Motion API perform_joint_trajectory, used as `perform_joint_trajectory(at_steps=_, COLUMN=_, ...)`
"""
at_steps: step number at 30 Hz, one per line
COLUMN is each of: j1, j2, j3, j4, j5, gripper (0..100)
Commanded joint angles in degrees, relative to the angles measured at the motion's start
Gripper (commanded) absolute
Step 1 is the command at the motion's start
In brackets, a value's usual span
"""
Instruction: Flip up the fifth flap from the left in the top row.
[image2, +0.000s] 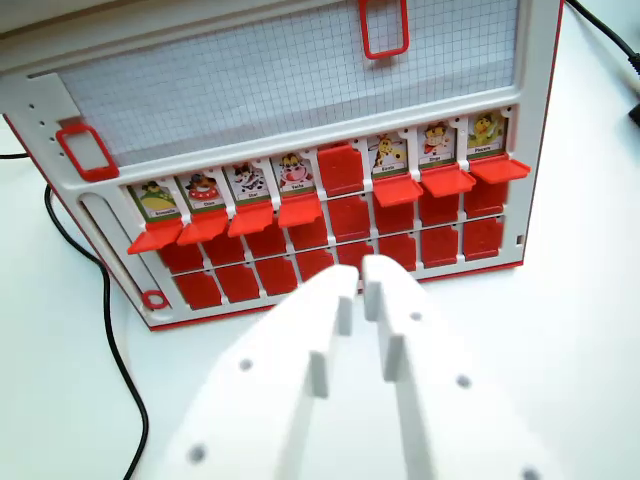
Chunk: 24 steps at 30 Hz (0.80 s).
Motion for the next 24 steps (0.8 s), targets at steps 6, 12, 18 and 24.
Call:
perform_joint_trajectory(at_steps=6, j1=-1.05, j2=23.03, j3=8.26, j4=8.53, j5=-3.08, gripper=0)
perform_joint_trajectory(at_steps=12, j1=-1.93, j2=33.49, j3=21.45, j4=8.7, j5=-2.55, gripper=0)
perform_joint_trajectory(at_steps=18, j1=-0.88, j2=37.53, j3=30.23, j4=7.38, j5=-2.2, gripper=0)
perform_joint_trajectory(at_steps=24, j1=-0.18, j2=37.62, j3=32.26, j4=4.83, j5=-1.85, gripper=0)
